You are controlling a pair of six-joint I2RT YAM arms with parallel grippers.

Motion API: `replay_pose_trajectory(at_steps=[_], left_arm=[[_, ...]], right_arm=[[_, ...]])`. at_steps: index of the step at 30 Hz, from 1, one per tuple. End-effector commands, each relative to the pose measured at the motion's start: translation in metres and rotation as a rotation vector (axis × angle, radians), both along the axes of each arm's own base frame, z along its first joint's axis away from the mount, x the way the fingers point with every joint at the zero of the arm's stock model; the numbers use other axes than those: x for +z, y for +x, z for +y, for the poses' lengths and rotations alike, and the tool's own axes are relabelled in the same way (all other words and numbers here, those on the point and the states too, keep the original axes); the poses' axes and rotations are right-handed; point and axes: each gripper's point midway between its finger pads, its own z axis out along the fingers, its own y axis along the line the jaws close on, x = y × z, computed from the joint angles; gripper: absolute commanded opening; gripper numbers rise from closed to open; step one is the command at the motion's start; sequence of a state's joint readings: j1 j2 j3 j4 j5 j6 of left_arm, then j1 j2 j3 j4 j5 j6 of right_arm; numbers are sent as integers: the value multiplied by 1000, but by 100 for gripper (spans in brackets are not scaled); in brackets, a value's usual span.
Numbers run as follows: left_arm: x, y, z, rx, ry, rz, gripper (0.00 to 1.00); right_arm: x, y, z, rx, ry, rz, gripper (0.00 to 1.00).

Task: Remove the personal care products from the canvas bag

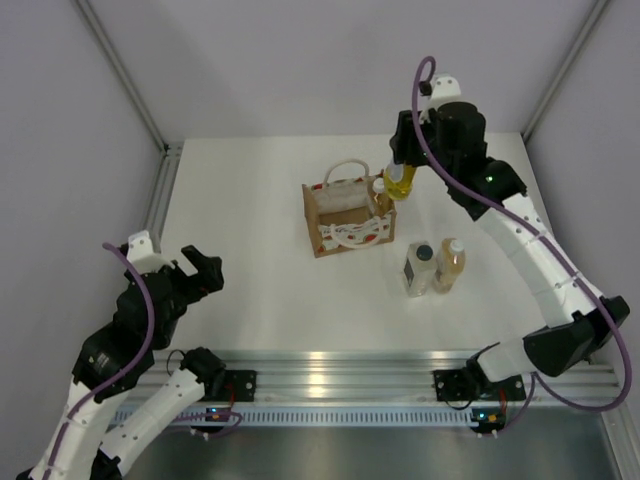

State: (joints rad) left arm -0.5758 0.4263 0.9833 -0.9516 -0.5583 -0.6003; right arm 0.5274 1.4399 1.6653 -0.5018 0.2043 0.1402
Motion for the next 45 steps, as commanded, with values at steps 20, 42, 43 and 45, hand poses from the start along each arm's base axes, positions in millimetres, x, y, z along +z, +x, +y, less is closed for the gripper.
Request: replay_pose_trajectory(at_steps=[20,42,43,45], left_arm=[[6,-2,3,8,-22,-38,98],[6,-1,1,-2,-20,-42,98],[6,-1,1,0,-20,-42,98],[6,-1,1,-1,-20,-42,98]], right_arm=[[-46,36,-184,-286,34,-269,0],[-167,108,-133,23,-46,-125,4],[-164,109,-130,38,-51,-120,11],[-169,110,-132,24,-58,-87,18]])
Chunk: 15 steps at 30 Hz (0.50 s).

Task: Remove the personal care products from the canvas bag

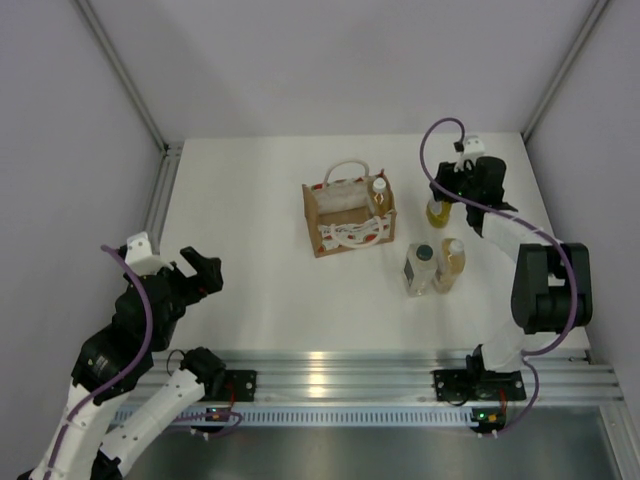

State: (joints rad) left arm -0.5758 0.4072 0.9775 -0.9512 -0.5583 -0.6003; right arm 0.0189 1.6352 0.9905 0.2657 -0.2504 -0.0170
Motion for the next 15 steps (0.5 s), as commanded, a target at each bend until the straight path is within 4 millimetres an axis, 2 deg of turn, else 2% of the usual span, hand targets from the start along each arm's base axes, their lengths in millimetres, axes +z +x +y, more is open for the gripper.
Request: replay_pose_trajectory(at_steps=[1,2,3,4,6,12,14,15], left_arm=[[6,1,-1,-1,-13,-30,98],[6,1,-1,-3,-13,-30,98],[7,1,0,-2,-14,-33,98],[7,1,0,-1,-14,-33,98],[7,1,0,-1,-17,-37,98],[7,1,-1,-7,-15,-36,98],[7,1,-1,-9,-16,-35,98],[6,1,-2,-10,-14,-31,98]], right_arm=[[63,24,10,57,-33,-154,22],[58,25,9,54,-37,-130,25],[63,28,8,48,-38,-128,29],[56,26,7,42,-39,-94,40],[54,28,8,42,-37,-75,43],[53,24,7,30,-23,-54,64],[57,22,8,29,-16,-55,66],[57,21,8,27,-14,-53,88]])
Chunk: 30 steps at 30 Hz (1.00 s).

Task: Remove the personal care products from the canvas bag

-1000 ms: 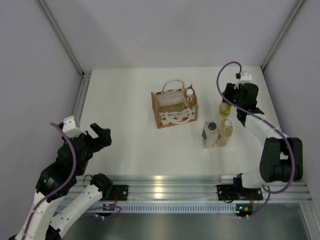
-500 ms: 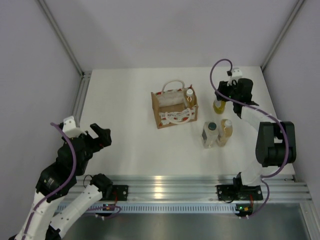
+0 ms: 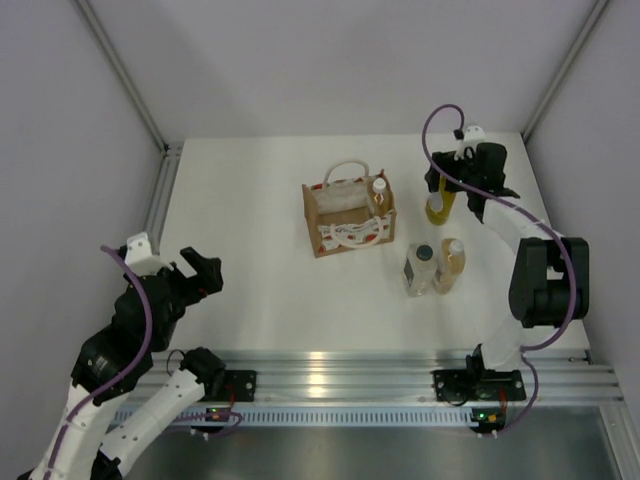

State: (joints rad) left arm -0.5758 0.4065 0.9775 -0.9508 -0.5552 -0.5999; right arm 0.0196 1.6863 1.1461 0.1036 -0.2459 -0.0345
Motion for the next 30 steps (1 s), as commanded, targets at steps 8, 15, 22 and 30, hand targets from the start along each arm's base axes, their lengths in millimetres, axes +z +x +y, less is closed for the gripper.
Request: replay_pose_trajectory(at_steps=[8,15,22,30], left_arm=[[6,1,0,0,-13,-33,98],[5,3,3,22,-9,-30,98],[0,8,-1,18,13,0,98],[1,7,0,23,10,-5,98]], right_arm=[[103,-11,4,-60,49,-174,100],[167,-47,65,-59,-13,-258,99],[168,-70,140,4,62,-138,80],[133,-70,167,-59,-46,-9,68]])
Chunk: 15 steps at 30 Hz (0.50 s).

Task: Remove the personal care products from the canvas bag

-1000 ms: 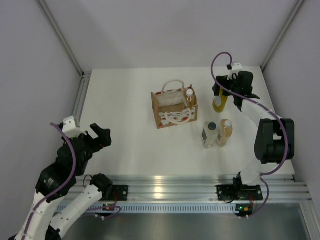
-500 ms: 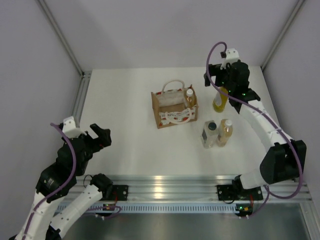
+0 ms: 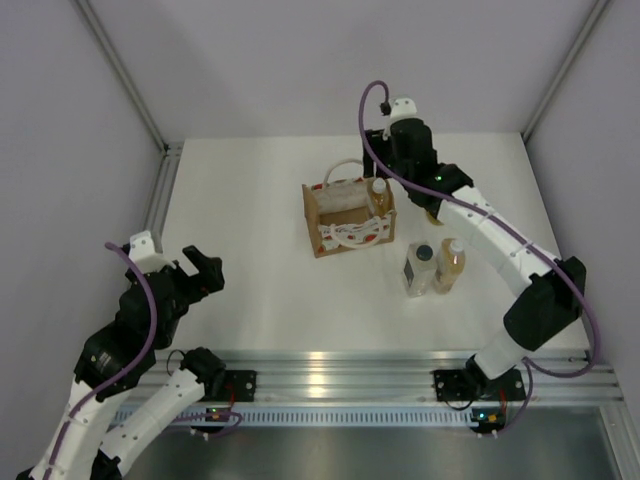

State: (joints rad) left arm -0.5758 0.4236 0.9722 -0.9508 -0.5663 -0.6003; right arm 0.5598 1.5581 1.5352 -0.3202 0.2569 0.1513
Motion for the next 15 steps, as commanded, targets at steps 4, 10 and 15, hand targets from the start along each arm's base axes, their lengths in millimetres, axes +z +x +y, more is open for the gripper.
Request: replay_pose_trajectory(at_steps=[4,10,15], left_arm=[[5,4,0,11,-6,-21,98],[4,4,0,11,-5,-20,98],[4,4,-1,8,-4,-19,98]], right_arm=[[-44,1,4,-48,-96,150,64],[-70,4,3,-54,-141,199,66],[-91,12,8,-35,-157,241,64]])
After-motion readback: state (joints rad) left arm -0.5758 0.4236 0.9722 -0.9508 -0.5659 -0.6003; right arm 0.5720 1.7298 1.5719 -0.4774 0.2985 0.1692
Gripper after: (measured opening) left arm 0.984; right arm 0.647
